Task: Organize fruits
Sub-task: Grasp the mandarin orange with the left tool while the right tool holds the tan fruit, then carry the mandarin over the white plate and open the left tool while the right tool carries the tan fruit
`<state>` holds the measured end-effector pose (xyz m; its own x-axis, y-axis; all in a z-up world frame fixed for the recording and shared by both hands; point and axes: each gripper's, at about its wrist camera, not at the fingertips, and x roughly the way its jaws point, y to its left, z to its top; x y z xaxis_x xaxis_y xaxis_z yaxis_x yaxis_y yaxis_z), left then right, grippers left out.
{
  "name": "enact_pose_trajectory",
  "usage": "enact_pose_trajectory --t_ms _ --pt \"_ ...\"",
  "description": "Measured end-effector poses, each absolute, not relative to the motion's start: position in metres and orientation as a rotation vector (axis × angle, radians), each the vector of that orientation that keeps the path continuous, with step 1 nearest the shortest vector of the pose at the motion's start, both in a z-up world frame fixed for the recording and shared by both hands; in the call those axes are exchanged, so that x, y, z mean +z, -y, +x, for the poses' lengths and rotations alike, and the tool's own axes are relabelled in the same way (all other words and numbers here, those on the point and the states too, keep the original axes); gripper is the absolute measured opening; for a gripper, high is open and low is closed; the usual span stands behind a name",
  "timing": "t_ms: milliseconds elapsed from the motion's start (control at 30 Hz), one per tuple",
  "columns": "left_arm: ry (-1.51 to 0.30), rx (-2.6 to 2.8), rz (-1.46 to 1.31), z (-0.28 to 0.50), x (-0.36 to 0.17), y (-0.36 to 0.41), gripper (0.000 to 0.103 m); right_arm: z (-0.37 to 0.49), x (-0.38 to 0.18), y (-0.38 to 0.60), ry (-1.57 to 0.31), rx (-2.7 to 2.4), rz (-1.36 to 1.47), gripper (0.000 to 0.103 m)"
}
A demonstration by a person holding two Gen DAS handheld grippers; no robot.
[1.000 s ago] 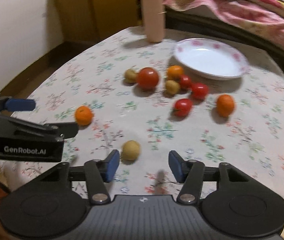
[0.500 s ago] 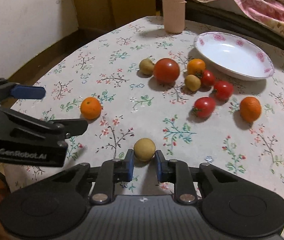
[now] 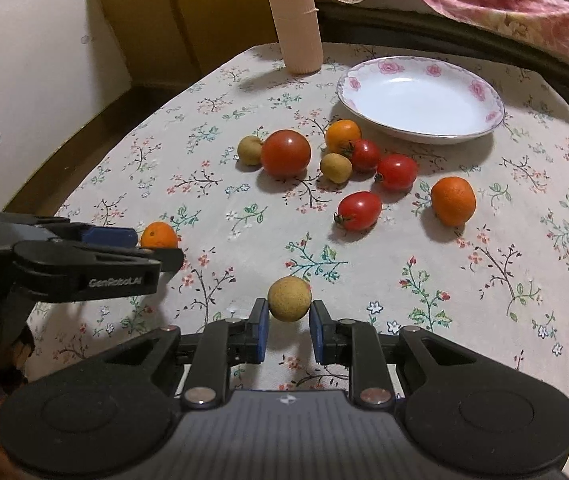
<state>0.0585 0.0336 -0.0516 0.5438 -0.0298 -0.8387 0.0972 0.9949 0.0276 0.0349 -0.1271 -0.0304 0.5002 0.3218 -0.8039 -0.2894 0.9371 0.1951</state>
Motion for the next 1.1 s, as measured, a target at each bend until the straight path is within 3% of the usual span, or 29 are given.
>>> enact_pose_trajectory --t_ms 233,667,1100 --pt "-1.000 -0.094 0.098 0.060 -0.049 -0.023 0.040 0.033 -0.028 0.134 -0.976 0.345 0.035 0.024" --pt "-0.991 -0.175 0.057 0.058 -0.016 -0.003 0.038 0.033 0.018 0.164 -0.889 0.292 0.108 0.024" --pt "-0.924 -0.353 0.096 0.130 0.004 0.045 0.038 0.088 0.026 0.200 -0.891 0.201 0.104 0.025"
